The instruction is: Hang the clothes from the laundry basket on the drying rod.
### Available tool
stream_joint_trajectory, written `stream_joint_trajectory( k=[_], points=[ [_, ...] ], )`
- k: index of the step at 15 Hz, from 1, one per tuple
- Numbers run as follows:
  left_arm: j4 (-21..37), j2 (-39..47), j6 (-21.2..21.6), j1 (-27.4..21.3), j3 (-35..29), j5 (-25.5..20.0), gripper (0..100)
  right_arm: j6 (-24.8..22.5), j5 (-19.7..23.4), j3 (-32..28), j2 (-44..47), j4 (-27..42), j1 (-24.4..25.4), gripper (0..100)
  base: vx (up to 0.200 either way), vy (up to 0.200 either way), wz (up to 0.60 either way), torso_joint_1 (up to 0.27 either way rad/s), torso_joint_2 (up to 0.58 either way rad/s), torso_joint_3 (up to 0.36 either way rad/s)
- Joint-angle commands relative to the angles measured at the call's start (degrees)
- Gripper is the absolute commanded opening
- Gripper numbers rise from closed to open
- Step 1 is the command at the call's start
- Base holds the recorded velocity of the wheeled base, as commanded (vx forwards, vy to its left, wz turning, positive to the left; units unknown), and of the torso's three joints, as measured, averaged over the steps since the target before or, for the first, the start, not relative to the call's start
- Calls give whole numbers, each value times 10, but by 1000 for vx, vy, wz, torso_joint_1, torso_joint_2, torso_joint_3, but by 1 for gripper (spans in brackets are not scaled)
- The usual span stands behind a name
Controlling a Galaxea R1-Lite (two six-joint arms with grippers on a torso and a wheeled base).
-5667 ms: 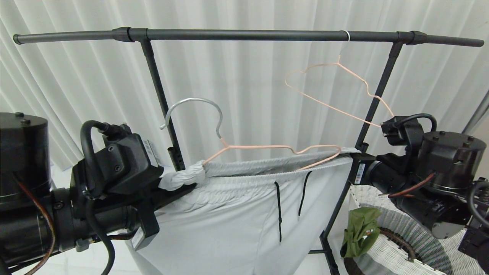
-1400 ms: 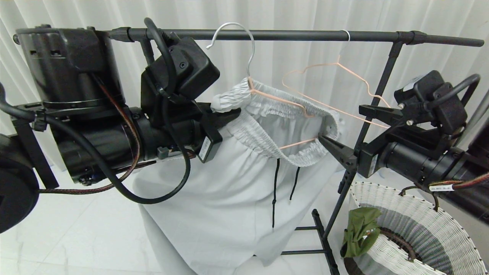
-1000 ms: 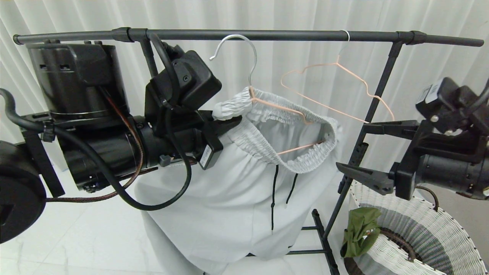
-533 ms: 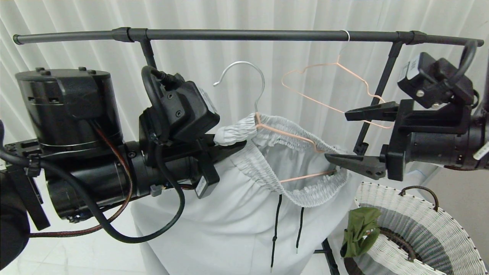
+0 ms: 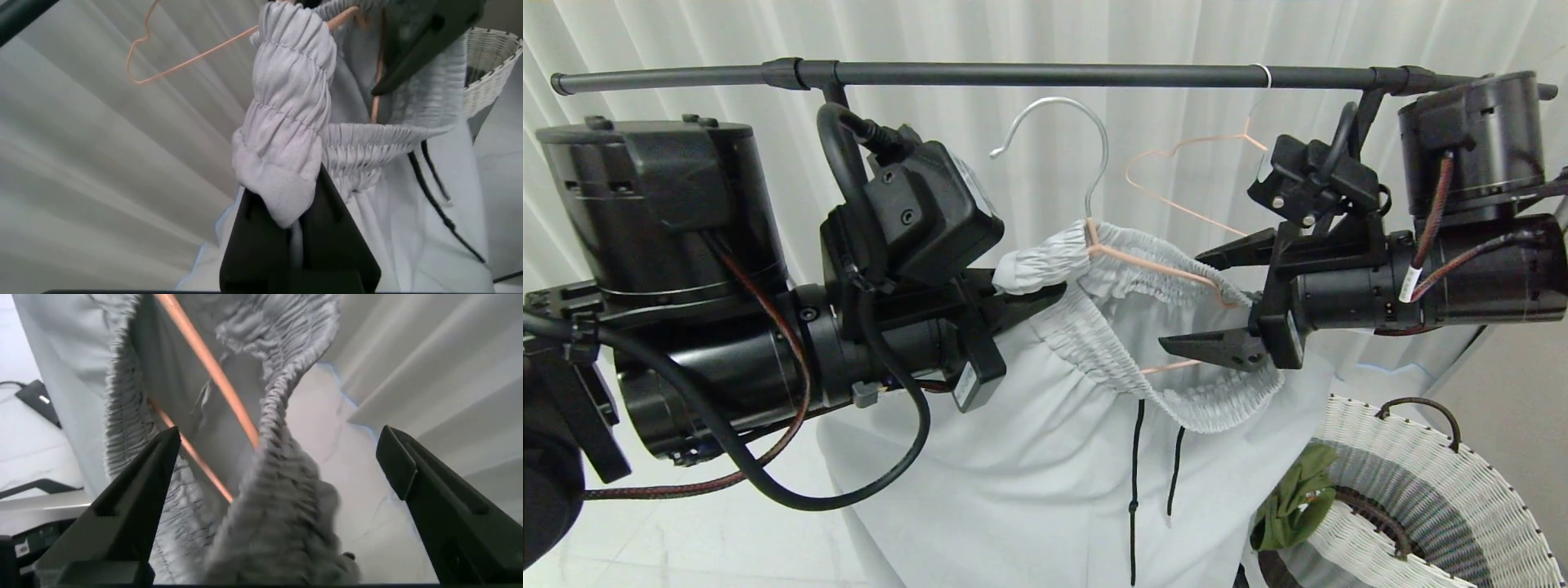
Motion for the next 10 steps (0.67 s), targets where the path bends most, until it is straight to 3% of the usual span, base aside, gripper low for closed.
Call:
stream_joint_trajectory(
  k=[1,4,5,10],
  points=[
    [0,-2,0,-6,-1,0,0,1,0,-3,20,1,1,100,0,0,0,0,0,0],
    [0,-2,1,-11,-1,0,0,1,0,-8,27,-1,4,100,0,0,0,0,0,0],
    [0,-1,1,-11,-1,0,0,0,0,-9,27,-1,5,0,0,0,0,0,0,0],
    [0,-2,0,-11,1,0,0,-1,-7,-9,26,-6,4,0,0,0,0,0,0,0]
  ],
)
